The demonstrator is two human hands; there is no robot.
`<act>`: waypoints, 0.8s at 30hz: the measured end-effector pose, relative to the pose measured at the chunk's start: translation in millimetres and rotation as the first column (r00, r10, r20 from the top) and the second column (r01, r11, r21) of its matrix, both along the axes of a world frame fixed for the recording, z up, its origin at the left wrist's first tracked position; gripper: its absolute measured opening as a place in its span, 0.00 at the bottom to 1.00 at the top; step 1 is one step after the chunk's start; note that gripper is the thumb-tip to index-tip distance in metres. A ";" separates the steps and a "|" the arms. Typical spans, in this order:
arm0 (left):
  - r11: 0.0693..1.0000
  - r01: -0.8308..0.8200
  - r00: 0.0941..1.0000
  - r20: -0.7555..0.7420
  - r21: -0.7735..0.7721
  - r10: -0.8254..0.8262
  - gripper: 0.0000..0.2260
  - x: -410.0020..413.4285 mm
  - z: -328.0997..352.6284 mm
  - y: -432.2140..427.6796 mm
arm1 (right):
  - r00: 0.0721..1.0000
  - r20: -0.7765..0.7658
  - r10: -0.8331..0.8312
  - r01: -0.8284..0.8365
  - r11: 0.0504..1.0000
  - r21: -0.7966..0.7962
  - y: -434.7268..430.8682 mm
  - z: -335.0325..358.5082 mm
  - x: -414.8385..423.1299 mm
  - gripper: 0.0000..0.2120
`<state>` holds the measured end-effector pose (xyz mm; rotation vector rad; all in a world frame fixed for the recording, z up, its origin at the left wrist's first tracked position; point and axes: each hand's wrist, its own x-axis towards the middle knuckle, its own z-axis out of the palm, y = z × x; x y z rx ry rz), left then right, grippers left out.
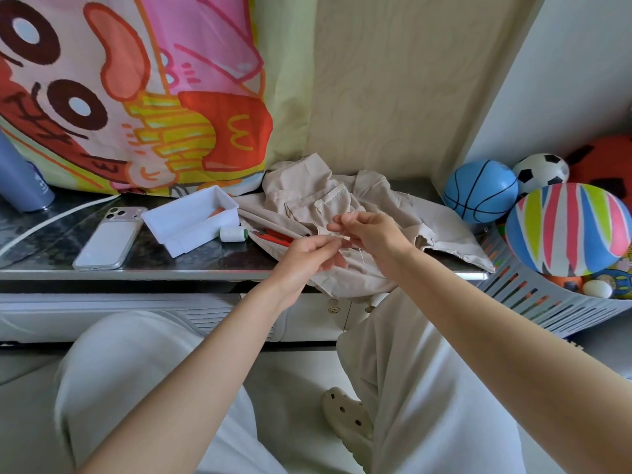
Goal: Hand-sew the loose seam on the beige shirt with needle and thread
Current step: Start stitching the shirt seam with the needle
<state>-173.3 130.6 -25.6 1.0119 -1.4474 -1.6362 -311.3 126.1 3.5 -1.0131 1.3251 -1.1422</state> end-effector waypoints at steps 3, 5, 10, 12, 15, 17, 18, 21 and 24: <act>1.000 0.024 0.998 0.058 -0.020 -0.023 0.10 7.5 0.9 2.1 | 0.997 -0.050 -0.053 0.055 0.998 0.020 -2.3 -1.9 -7.8 0.07; 0.999 0.048 0.995 0.091 -0.026 -0.045 0.10 14.5 3.3 4.0 | 0.994 -0.073 -0.086 0.090 0.995 0.043 -4.5 -5.9 -14.2 0.08; 0.997 0.077 0.995 0.068 -0.020 -0.075 0.09 29.5 14.9 8.7 | 0.987 -0.067 -0.146 0.154 0.978 0.141 -2.2 -20.6 -23.7 0.10; 0.996 0.091 0.996 0.016 -0.012 -0.091 0.10 33.8 21.5 9.2 | 0.989 -0.079 -0.128 0.143 0.963 0.230 1.0 -29.8 -25.9 0.07; 0.994 0.113 0.993 -0.026 -0.001 -0.113 0.10 37.0 31.0 9.3 | 0.994 -0.111 0.010 0.031 0.931 0.364 8.7 -39.5 -24.6 0.02; 0.993 0.116 0.993 -0.002 0.008 -0.116 0.11 36.7 32.9 7.9 | 0.959 -0.193 0.207 -0.100 0.885 0.454 12.3 -38.8 -18.4 0.06; 0.993 0.115 0.993 0.019 0.015 -0.116 0.11 36.2 32.6 6.9 | 0.915 -0.251 0.316 -0.157 0.852 0.500 13.0 -35.7 -14.6 0.09; 0.992 0.125 0.988 0.092 0.020 -0.127 0.12 34.0 29.8 4.2 | 0.715 -0.407 0.569 -0.273 0.763 0.586 15.3 -16.6 -5.3 0.14; 0.991 0.132 0.975 0.177 0.014 -0.133 0.16 32.2 28.9 4.3 | 0.512 -0.622 0.592 -0.299 0.802 0.518 20.0 8.4 -1.8 0.14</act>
